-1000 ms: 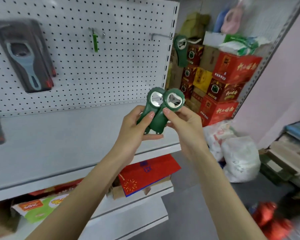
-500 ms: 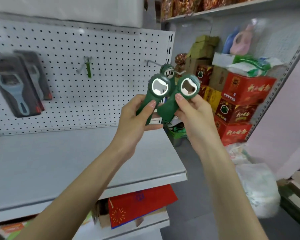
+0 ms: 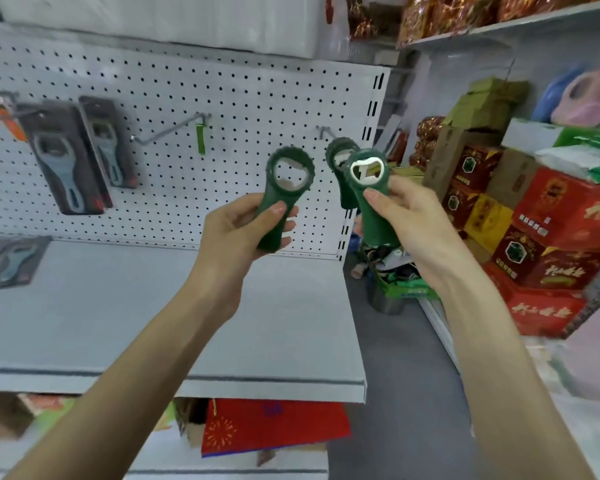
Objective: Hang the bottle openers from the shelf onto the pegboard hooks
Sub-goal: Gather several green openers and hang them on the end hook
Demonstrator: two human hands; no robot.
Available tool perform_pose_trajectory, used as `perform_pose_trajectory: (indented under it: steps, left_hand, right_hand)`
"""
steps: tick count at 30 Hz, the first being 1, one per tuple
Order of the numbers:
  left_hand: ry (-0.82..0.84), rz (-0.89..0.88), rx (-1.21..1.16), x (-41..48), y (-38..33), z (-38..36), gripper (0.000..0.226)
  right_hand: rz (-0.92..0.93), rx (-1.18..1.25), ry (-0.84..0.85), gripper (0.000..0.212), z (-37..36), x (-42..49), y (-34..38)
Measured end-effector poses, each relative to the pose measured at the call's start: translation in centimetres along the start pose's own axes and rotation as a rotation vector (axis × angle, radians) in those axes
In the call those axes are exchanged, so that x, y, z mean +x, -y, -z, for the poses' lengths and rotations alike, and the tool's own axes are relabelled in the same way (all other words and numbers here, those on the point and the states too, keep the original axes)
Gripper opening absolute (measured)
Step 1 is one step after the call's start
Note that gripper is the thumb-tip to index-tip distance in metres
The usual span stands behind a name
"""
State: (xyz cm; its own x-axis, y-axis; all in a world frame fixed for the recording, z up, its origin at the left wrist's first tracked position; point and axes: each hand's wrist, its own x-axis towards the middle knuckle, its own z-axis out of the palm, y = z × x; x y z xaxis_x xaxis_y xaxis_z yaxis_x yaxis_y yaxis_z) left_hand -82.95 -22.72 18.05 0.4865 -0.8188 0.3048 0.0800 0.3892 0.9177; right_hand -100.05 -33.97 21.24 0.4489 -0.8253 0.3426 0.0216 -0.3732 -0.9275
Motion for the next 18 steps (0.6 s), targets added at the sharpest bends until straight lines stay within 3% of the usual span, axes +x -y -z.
perform_pose_trajectory:
  steps: [13,18]
  left_hand:
    - [-0.026,0.056,0.012,1.4,1.1,-1.4,0.012]
    - [-0.022,0.06,0.014,2.4,1.1,-0.6,0.011]
  right_hand:
    - [-0.047,-0.006,-0.018,0.011,-0.1,2.2,-1.0]
    - [-0.098,0.052,-0.098,0.02,-0.9,3.2,-2.2]
